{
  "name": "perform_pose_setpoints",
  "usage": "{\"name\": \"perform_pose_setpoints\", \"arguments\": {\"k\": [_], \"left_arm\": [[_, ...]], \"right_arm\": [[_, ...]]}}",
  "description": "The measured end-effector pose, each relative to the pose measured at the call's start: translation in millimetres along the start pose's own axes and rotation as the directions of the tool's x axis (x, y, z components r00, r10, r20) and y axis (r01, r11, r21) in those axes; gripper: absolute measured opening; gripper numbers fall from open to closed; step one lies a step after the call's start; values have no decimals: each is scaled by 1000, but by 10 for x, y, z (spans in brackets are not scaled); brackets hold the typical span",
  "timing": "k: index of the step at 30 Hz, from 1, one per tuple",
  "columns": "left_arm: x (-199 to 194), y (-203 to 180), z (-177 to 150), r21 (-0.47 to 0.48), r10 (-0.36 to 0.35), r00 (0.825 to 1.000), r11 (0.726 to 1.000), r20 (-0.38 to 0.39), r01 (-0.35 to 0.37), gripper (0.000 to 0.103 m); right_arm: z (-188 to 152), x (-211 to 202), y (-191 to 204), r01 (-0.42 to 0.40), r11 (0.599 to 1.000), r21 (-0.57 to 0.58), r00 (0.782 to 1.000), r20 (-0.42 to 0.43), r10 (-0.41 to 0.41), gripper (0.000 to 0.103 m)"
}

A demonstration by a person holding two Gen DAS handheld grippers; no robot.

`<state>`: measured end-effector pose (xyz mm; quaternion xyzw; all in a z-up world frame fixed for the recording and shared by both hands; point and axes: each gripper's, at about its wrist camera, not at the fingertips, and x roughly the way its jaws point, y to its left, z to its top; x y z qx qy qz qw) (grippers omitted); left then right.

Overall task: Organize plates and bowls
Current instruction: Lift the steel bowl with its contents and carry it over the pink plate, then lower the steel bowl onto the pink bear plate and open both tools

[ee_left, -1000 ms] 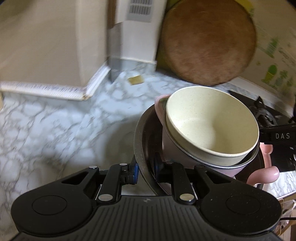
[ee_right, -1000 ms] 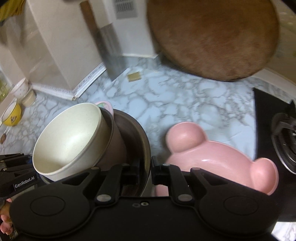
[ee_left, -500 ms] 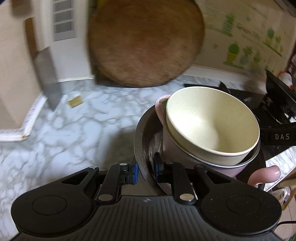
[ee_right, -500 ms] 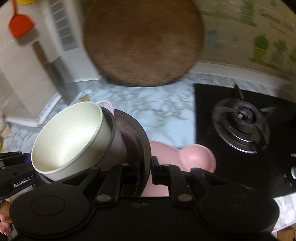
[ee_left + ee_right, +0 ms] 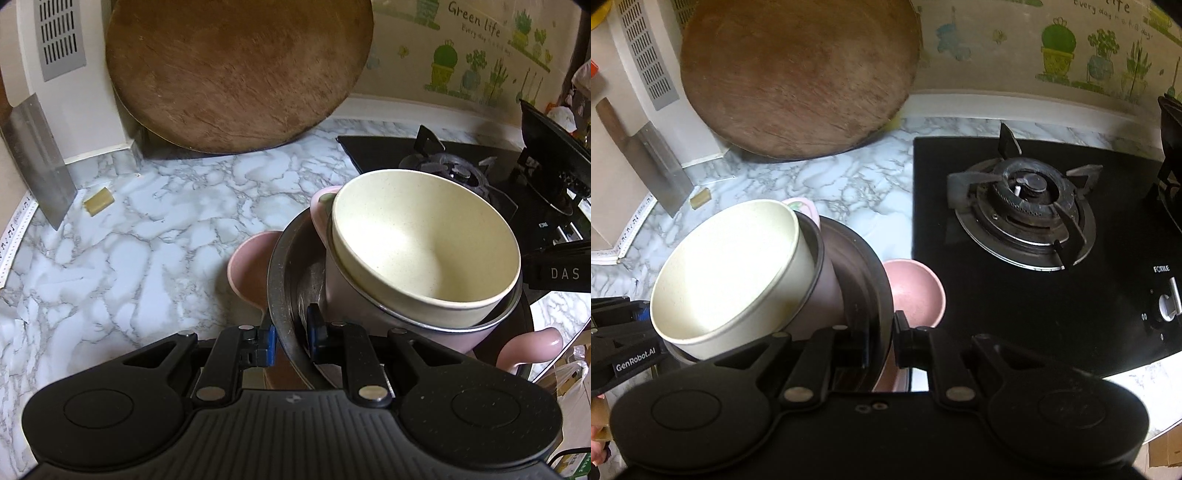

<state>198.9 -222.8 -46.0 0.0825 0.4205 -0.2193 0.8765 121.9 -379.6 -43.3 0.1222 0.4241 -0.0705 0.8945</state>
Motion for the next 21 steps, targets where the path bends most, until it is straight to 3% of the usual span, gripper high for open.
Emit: {"name": "perform_pose_setpoints", "arguments": {"k": [21], "left_arm": [[102,32,-162,34,24,1000,999,6,-24,16]], "right_arm": [[-157,226,48,9,999,-35,1000,-28,-10,14]]}}
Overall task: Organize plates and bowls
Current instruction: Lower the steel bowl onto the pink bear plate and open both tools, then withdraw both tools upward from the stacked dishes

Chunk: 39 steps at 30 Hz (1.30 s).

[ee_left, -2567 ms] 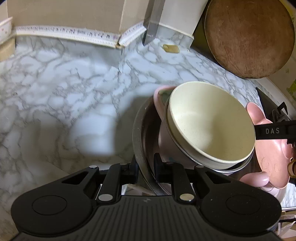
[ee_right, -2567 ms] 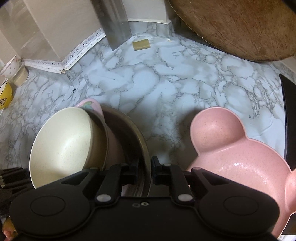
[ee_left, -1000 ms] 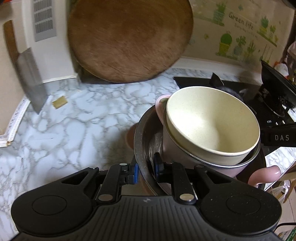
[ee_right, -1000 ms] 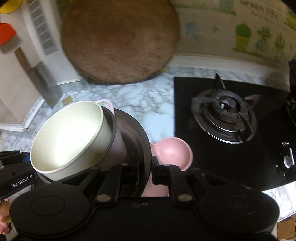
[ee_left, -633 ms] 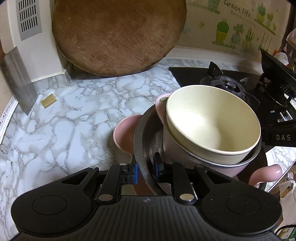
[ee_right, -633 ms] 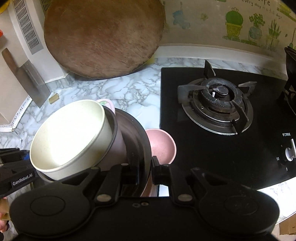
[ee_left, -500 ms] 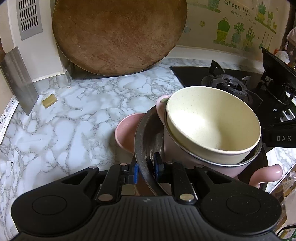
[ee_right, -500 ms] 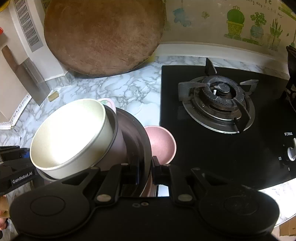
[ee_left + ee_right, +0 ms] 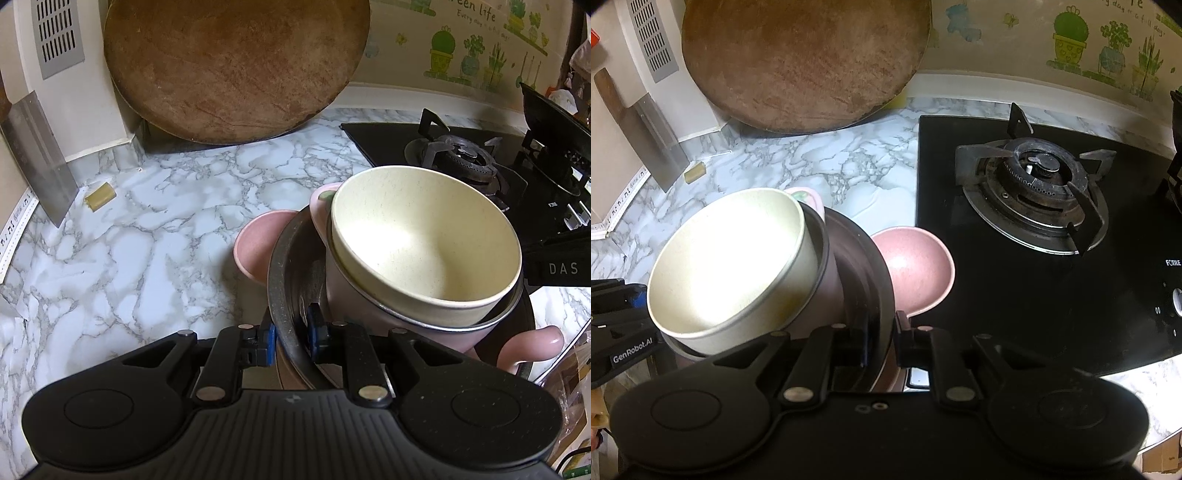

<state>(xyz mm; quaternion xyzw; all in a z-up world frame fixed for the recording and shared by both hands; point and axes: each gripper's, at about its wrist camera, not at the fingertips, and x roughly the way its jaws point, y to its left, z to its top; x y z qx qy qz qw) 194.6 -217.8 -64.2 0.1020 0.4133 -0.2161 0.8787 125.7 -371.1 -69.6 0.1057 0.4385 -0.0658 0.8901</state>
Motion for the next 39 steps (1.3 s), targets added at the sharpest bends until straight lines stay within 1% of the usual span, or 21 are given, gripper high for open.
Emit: {"name": "perform_pose_setpoints", "arguments": {"k": [7,9,11,18,22,25,30,31,33,35,37,39], "left_arm": [[-25,0,-22,0,-6,1000,1000,-5,6,17],[-26,8,-21,-4,-3,1000,1000,-12,3,17],[-28,28,-14,-11,-16,1000,1000,-17,16,17],[-117,37,-18,-2,-24,1000,1000,-12,24,18],[-192,43,-32,-2,-28,1000,1000,2,28,18],[-270,34,-41,8,-21,1000,1000,23,21,18],[-428,35,-54,16,-33,998,999,57,32,18],[-466,35,-58,14,-37,997,999,64,36,20],[-534,40,-66,11,-37,996,999,79,37,30],[-619,43,-83,8,-39,994,999,103,39,49],[-709,47,-108,6,-34,991,999,127,34,55],[-777,54,-121,6,-31,990,1000,136,31,55]], "right_arm": [[2,-6,37,17,1000,-4,1000,3,-17,15],[3,-7,41,24,1000,-2,1000,1,-24,18],[1,-10,42,30,1000,-1,1000,3,-30,20],[-15,-34,16,48,999,25,999,6,-48,23],[-28,-120,33,64,998,27,998,24,-65,25],[-22,-217,31,79,996,31,996,48,-80,29],[-45,-416,25,91,995,32,990,102,-93,39],[-59,-460,27,85,996,34,990,111,-89,40],[-91,-552,54,79,997,24,988,133,-81,43],[-130,-652,88,69,997,19,985,159,-71,48],[-167,-748,117,50,999,14,982,181,-51,54],[-209,-833,160,35,999,8,979,201,-35,56]]}}
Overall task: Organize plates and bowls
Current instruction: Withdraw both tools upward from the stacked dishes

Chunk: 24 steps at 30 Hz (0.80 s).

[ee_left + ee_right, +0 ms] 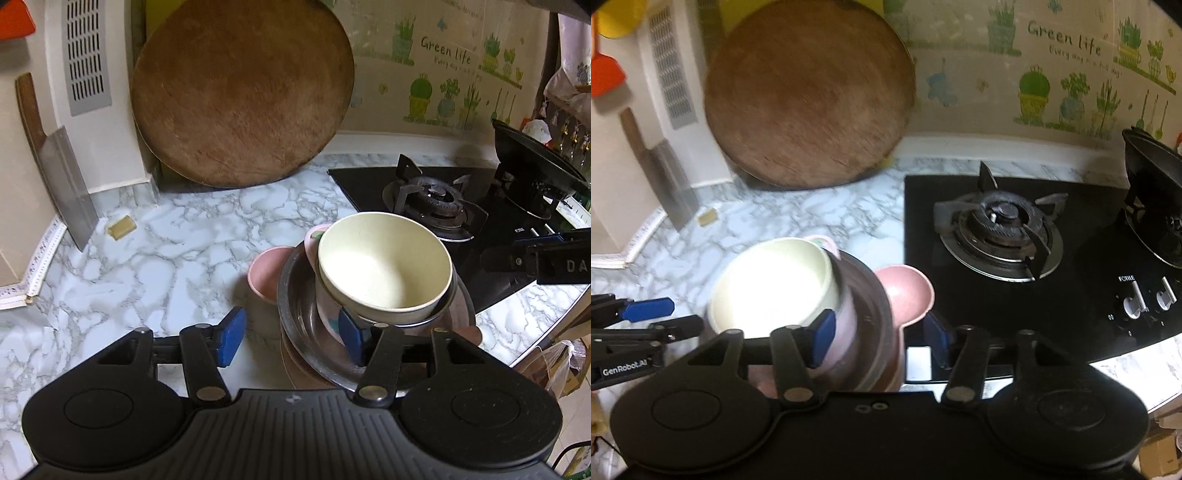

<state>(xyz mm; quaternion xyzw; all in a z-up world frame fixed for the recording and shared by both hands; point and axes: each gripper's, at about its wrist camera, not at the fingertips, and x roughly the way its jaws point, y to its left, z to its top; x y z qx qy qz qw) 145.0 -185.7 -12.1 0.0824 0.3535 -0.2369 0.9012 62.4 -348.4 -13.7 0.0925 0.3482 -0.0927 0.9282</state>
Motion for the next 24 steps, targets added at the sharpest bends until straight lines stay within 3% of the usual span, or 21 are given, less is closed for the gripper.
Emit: {"name": "perform_pose_setpoints", "arguments": {"k": [7,13,15,18,20,24], "left_arm": [[-270,66,-60,-24,7,999,1000,40,-6,66],[-513,94,-154,-29,14,997,999,71,-12,67],[-586,101,-186,-36,10,997,999,74,-8,67],[-703,87,-237,-36,5,996,999,87,-2,67],[-773,86,-270,-44,1,996,999,95,3,75],[-899,85,-329,-62,-5,993,998,117,13,77]], "right_arm": [[-118,-293,154,-58,998,-21,996,73,59,71],[-248,-558,291,-86,995,-60,983,157,94,86],[-286,-648,343,-81,994,-75,976,195,95,96],[-348,-781,402,-84,992,-95,964,245,105,101],[-377,-855,419,-94,991,-98,956,269,117,103],[-436,-983,447,-101,989,-111,944,304,131,103]]}}
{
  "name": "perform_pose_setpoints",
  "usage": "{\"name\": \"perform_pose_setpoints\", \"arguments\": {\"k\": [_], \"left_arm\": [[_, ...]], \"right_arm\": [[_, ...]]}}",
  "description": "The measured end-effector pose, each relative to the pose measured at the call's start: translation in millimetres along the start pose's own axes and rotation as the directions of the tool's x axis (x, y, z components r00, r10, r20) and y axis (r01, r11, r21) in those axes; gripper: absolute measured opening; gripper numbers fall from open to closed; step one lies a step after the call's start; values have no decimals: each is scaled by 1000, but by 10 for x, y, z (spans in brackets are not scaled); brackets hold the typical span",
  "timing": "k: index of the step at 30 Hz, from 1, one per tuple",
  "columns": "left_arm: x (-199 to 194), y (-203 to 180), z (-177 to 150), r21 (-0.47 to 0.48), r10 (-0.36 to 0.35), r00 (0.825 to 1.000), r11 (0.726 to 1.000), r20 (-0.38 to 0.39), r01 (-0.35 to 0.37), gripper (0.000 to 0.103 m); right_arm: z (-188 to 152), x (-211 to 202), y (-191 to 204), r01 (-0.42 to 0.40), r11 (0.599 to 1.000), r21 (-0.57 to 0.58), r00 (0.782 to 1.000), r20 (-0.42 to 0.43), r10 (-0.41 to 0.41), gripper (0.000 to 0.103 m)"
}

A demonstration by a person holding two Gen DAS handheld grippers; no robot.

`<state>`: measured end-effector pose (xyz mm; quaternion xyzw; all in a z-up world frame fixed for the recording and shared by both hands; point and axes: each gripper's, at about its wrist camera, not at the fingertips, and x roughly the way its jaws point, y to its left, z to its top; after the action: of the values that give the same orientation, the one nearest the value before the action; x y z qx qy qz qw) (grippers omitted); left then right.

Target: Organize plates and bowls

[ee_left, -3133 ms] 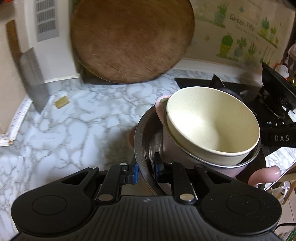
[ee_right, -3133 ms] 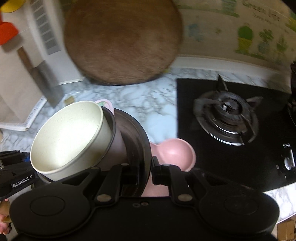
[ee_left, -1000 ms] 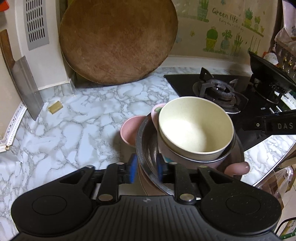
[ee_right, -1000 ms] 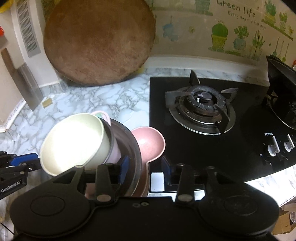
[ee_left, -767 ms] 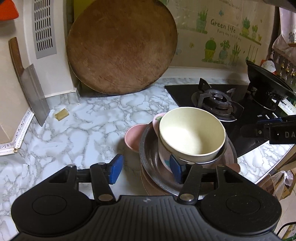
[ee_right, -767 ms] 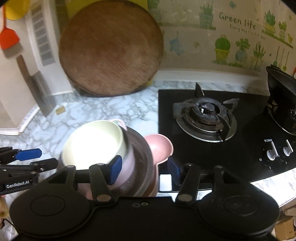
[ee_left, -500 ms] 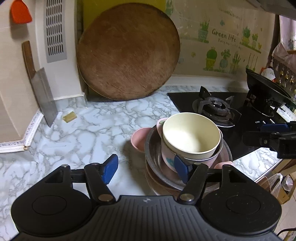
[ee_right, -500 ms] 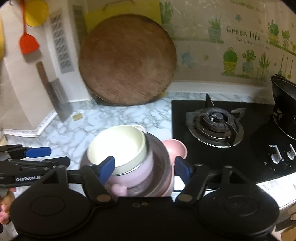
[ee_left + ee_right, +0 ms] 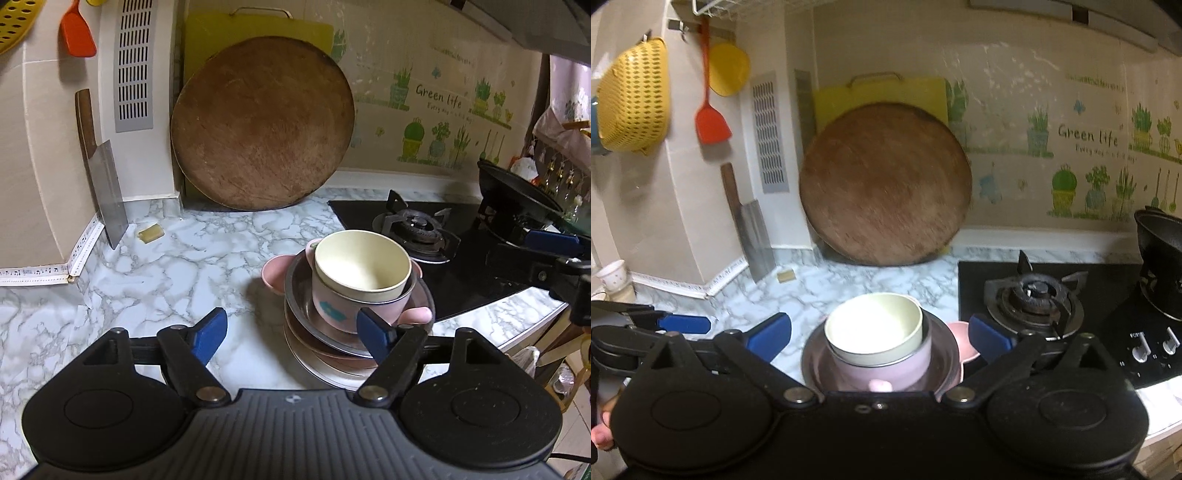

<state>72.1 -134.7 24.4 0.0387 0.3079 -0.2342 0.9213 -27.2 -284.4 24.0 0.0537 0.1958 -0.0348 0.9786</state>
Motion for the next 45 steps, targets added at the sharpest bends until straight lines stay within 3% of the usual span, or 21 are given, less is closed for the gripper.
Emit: {"name": "perform_pose_setpoints", "arguments": {"k": [3,5,7,45], "left_arm": [[-83,4,-19,-13,3,1000,1000,20,-3,85],[-121,20,-32,-28,-2,1000,1000,26,3,98],[-158,27,-48,-38,4,999,999,38,-3,103],[-425,40,-143,-71,-10,997,997,73,15,103]], "right_arm": [[-31,-67,52,3,1000,-21,1000,15,-3,103],[-52,-101,83,-1,1000,-22,1000,18,2,103],[-72,-125,94,-9,1000,-14,1000,15,10,103],[-146,-137,161,3,999,38,1000,-22,-2,103]]}}
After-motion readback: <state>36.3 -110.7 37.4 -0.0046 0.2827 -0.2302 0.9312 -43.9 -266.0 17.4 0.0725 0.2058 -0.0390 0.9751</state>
